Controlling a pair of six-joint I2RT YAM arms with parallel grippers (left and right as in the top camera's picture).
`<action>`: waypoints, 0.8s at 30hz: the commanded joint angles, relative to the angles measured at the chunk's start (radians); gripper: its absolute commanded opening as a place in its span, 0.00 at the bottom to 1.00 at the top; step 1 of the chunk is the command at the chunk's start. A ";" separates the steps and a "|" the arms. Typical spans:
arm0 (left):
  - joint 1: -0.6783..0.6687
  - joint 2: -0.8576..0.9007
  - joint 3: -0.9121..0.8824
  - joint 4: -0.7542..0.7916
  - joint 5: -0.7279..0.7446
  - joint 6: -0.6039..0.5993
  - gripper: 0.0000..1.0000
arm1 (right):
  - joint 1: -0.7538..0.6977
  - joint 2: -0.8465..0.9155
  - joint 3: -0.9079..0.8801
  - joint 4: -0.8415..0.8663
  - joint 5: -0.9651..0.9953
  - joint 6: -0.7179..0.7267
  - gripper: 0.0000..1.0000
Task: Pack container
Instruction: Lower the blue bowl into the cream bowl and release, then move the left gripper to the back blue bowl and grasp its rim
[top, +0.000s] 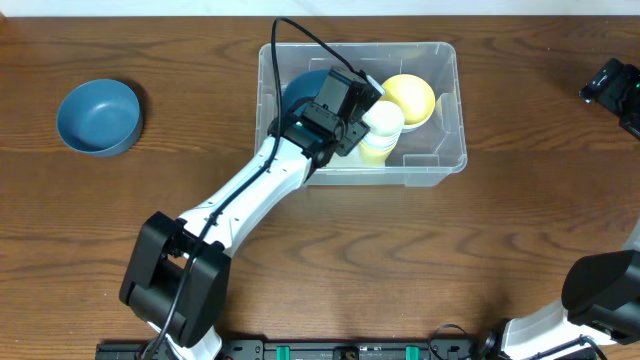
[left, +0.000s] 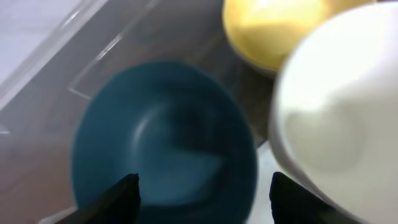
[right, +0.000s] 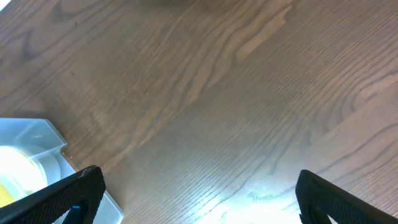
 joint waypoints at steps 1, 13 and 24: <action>0.020 -0.023 0.007 0.009 -0.031 0.001 0.67 | -0.005 -0.001 0.013 0.000 0.007 -0.004 0.99; 0.197 -0.267 0.013 0.006 -0.066 -0.085 0.75 | -0.005 -0.001 0.013 0.000 0.007 -0.004 0.99; 0.657 -0.229 0.013 0.070 -0.105 -0.120 0.75 | -0.005 -0.001 0.013 0.000 0.007 -0.004 0.99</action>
